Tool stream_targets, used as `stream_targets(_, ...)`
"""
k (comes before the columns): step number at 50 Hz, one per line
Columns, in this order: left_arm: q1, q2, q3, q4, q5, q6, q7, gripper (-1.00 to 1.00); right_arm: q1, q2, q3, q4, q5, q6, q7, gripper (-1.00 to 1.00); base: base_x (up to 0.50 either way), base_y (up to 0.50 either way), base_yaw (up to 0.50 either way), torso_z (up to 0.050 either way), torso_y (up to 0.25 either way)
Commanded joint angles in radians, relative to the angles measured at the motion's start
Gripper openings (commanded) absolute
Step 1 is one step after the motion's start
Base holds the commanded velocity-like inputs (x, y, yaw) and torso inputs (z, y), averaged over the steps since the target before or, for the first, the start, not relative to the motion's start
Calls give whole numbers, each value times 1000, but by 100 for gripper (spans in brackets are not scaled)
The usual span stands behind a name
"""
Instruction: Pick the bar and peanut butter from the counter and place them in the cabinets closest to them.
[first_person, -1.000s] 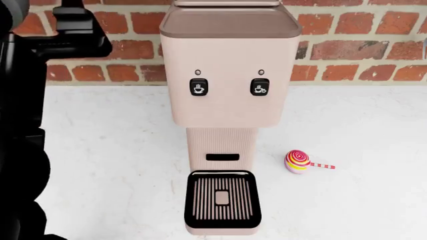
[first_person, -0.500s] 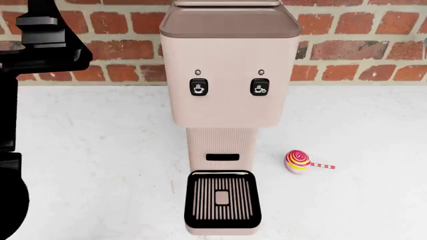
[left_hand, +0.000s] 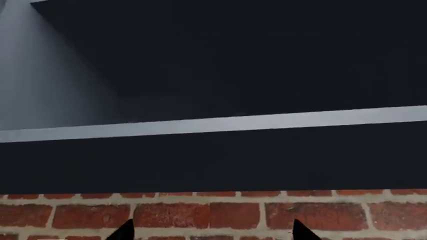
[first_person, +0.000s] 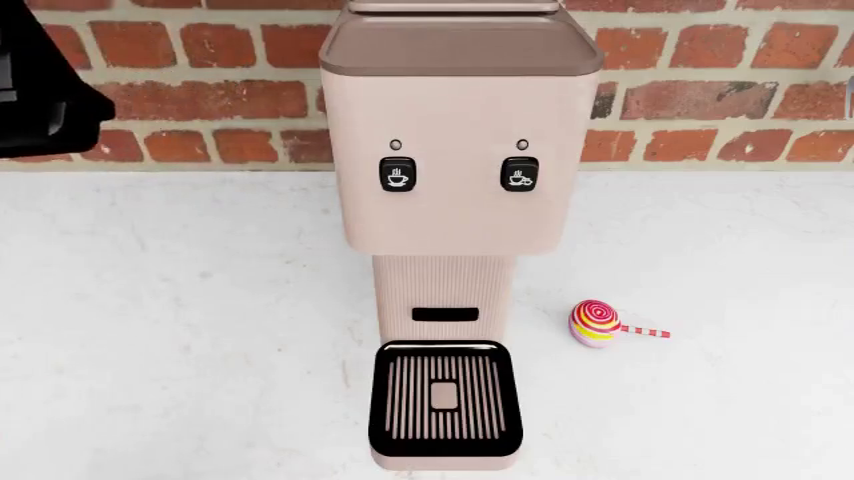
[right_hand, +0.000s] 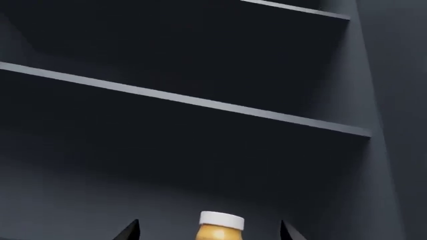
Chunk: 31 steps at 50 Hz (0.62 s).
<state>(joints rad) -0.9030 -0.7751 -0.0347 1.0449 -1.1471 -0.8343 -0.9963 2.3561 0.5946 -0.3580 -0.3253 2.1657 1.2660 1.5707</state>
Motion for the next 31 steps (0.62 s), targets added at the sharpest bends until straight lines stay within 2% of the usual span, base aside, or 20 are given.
stream_targets(1, -151, -407, 410, 2, -61, 478, -257, 100, 0, 45, 38, -90, 28, 2, 0, 100, 0, 0, 0, 0, 0)
stream_targets(4, -311, -528, 670, 2, -28, 647, -309, 100, 0, 45, 38, -90, 28, 2, 0, 100, 0, 0, 0, 0, 0)
stream_targets(8, -544, -601, 971, 2, 1, 766, -341, 100, 0, 45, 38, -90, 28, 2, 0, 100, 0, 0, 0, 0, 0)
stream_targets(13, -801, -630, 1273, 2, 23, 837, -367, 100, 0, 45, 38, -90, 28, 2, 0, 100, 0, 0, 0, 0, 0)
stream_targets(25, -1396, -656, 1912, 2, 48, 949, -402, 100, 0, 45, 38, -90, 28, 2, 0, 100, 0, 0, 0, 0, 0)
stream_targets(27, -1450, -656, 1971, 2, 53, 959, -404, 100, 0, 45, 38, -90, 28, 2, 0, 100, 0, 0, 0, 0, 0)
stream_targets(31, -1450, -669, 1946, 2, 42, 953, -394, 100, 0, 45, 38, -90, 28, 2, 0, 100, 0, 0, 0, 0, 0)
